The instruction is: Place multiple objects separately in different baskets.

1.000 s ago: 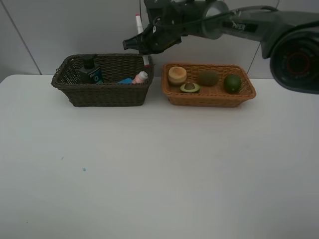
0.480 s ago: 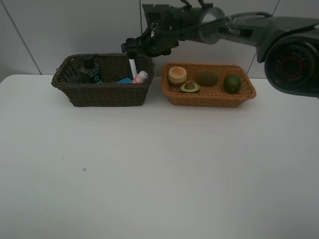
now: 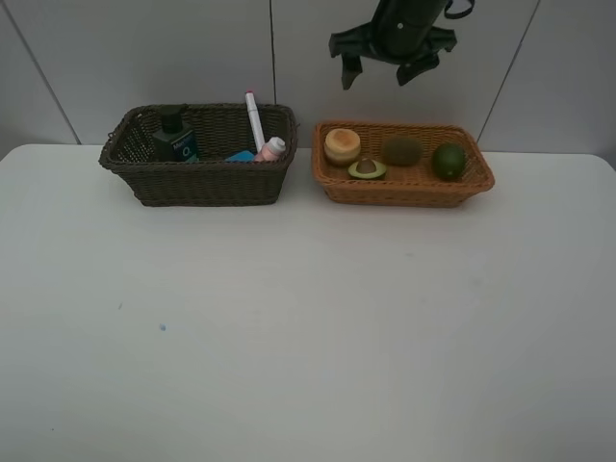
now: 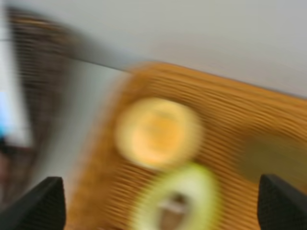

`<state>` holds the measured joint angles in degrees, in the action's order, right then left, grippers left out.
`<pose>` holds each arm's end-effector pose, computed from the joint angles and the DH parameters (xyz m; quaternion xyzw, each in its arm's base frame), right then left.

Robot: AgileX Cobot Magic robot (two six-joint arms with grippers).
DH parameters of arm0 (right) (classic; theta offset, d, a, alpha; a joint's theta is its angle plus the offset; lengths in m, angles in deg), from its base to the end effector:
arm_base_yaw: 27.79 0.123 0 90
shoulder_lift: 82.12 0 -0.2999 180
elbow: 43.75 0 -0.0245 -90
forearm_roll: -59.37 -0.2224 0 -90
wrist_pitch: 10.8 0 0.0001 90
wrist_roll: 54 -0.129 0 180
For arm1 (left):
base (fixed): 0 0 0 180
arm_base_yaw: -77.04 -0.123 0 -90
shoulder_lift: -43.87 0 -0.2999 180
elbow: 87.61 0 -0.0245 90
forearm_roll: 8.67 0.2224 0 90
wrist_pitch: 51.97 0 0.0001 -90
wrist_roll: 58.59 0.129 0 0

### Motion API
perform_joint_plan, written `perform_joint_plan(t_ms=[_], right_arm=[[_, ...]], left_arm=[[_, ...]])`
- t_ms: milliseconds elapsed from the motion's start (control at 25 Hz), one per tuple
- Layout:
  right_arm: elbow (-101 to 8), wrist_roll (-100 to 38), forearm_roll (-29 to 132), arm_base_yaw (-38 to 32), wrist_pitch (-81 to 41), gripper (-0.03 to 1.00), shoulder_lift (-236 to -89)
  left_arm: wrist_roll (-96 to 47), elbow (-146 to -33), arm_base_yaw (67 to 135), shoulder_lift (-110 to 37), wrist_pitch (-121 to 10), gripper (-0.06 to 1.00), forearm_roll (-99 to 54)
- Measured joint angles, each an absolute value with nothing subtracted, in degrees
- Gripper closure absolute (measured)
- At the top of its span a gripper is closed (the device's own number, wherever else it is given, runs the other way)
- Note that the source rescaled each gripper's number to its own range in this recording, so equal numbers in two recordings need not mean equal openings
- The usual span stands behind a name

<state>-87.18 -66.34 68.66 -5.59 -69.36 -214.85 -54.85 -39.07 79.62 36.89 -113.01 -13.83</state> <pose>0.4642 0.1702 0.2627 -0.1037 0.9524 0.0073 0.2866 -0.0136 -0.0096 0.2482 0.0490 0.8484 -0.0396 0.5257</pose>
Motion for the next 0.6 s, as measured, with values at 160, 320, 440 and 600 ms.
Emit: perform_joint_plan(t_ms=[160,320,440,600], right_arm=[[-86.53,-65.83,67.31,-14.58,-77.77,-0.03,-211.45],[-81.14,-64.62,64.59,-23.25,-79.98,-0.03,-207.07],[-73.35,-64.03,62.65,-28.72,-80.17,-0.03,-203.53],[-60.74,-63.91,62.30,-33.05,-80.31,-0.03,-197.30]], left_arm=[[-54.85,-39.07,79.62,36.89,-113.01,0.03,-13.83],[-54.85,-39.07,79.62,36.89,-113.01,0.03,-13.83],[-54.85,-39.07,79.62,36.89,-113.01,0.03,-13.83],[-54.85,-39.07,79.62,36.89,-113.01,0.03,-13.83]])
